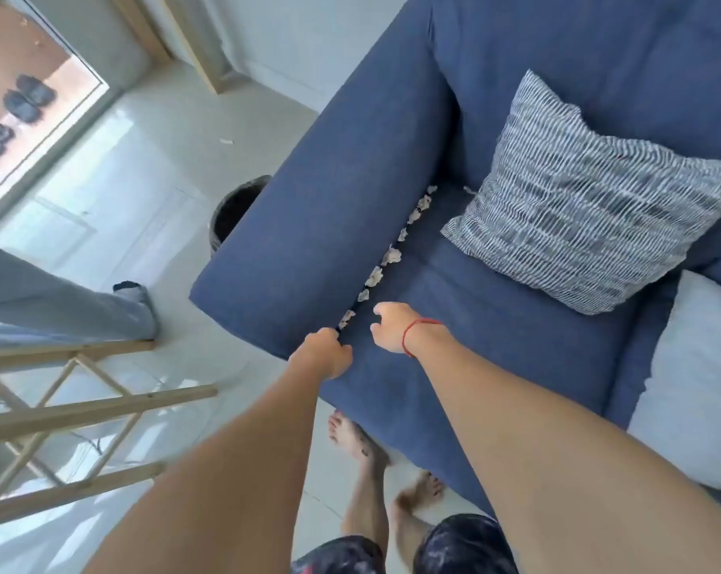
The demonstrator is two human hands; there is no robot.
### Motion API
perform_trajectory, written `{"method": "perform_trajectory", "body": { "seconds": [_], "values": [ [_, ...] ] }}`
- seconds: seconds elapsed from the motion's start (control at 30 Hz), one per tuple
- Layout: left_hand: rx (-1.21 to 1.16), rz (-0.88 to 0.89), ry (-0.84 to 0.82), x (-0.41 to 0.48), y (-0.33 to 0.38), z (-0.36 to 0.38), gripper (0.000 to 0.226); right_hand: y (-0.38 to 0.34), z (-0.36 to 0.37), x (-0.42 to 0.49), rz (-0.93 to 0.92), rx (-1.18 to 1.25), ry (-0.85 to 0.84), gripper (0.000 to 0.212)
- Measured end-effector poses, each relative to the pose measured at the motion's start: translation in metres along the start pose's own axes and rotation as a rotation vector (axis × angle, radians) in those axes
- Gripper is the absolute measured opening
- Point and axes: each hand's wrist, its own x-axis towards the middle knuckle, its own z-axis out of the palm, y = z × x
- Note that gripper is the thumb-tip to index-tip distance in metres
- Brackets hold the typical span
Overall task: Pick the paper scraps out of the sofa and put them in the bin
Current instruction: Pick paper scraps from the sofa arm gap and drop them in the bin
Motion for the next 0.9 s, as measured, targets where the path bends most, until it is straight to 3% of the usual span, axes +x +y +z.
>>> {"method": "perform_trajectory", "body": {
  "seconds": [0.13, 0.27, 0.5, 0.77, 0.9],
  "values": [
    [-0.121, -0.079, -0.118, 0.034, -0.024, 0.03, 0.057, 0.004, 0.034, 0.042, -0.001, -0.051, -0.078, 0.045],
    [-0.22, -0.033, -0.065, 0.068, -0.042, 0.056, 0.062, 0.002, 0.062, 0.083, -0.066, -0.12, -0.078, 0.045],
    [-0.28, -0.003, -0.077, 0.101, -0.057, 0.074, 0.064, 0.001, 0.084, 0.116, -0.105, -0.278, -0.164, 0.063],
    [-0.204, -0.002, -0.037, 0.107, -0.054, 0.078, 0.072, -0.009, 0.09, 0.133, -0.05, -0.442, -0.143, 0.073],
    [-0.128, -0.009, 0.011, 0.1, -0.053, 0.079, 0.068, -0.007, 0.091, 0.136, -0.08, -0.407, -0.094, 0.063]
  ]
}}
